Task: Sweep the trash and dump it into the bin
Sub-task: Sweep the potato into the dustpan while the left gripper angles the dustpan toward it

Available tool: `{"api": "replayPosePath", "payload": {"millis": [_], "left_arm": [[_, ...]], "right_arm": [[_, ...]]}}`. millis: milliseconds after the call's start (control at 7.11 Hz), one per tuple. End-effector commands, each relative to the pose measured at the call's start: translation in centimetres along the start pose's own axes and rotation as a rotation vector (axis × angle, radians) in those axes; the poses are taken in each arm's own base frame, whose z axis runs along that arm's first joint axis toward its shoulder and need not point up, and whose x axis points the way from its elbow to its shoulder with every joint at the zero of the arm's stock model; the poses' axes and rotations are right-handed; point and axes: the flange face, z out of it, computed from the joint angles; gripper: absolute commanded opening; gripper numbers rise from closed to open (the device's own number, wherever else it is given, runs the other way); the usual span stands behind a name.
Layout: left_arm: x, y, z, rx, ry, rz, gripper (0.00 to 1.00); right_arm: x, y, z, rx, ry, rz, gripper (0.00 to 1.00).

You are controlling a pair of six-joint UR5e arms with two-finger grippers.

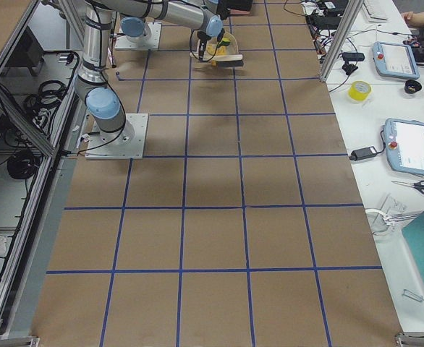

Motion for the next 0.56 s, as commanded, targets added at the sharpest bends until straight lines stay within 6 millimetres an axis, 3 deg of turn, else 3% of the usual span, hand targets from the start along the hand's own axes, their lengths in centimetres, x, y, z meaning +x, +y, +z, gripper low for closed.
{"api": "replayPosePath", "payload": {"millis": [0,281,422], "left_arm": [[-0.1,0.0,-0.1,0.002,-0.005,-0.001,0.0],[-0.1,0.0,-0.1,0.001,-0.005,0.001,0.0],[-0.1,0.0,-0.1,0.002,-0.005,0.001,0.0]], "right_arm": [[-3.7,1.0,-0.5,0.012,-0.027,0.042,0.0],[-7.8,1.4,0.0,-0.01,-0.07,0.067,0.0],[-9.0,1.2,0.3,-0.009,-0.071,0.074,0.0]]}}
